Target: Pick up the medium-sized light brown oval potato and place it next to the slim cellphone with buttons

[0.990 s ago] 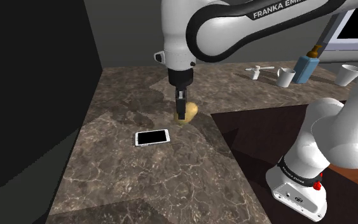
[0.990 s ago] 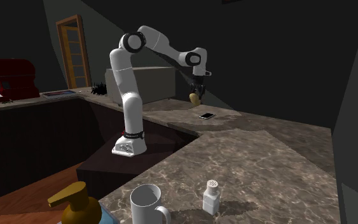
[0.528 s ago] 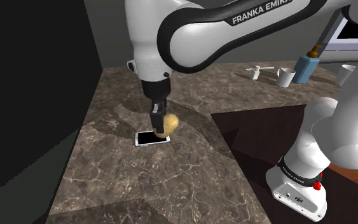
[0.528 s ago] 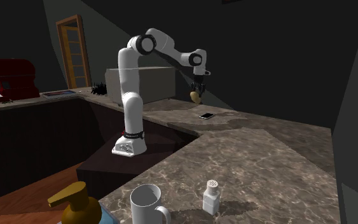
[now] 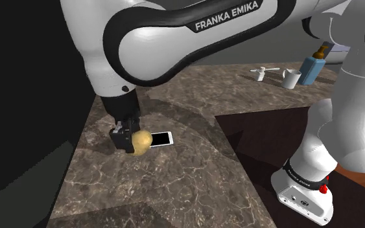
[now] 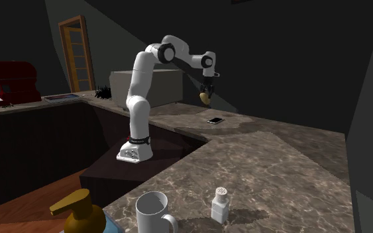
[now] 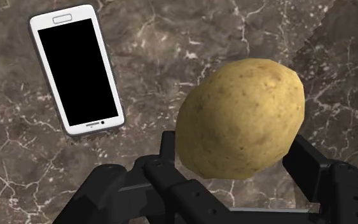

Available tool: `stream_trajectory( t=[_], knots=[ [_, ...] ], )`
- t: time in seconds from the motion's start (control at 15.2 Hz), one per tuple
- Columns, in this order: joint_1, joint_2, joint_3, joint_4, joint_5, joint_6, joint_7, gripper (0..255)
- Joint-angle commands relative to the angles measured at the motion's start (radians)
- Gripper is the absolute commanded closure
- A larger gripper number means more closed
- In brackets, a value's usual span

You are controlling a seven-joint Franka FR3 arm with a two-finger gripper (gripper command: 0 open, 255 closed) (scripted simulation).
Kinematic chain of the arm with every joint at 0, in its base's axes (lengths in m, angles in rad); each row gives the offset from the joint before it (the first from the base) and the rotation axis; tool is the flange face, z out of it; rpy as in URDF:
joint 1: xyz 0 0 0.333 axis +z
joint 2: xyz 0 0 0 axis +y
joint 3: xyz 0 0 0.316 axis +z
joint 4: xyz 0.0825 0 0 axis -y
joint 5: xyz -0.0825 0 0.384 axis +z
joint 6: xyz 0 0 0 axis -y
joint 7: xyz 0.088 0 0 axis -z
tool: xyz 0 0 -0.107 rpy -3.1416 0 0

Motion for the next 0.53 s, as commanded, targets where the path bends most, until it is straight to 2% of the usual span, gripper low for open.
stream_trajectory(
  t=[0.0,0.2,0.46],
  knots=[
    [0.03,0.076,0.009,0.102,-0.021,-0.029,0.04,255],
    [0.079,0.191,0.016,0.268,-0.052,-0.084,0.088,255],
    [0.078,0.197,0.013,0.222,-0.054,-0.033,0.088,255]
  ],
)
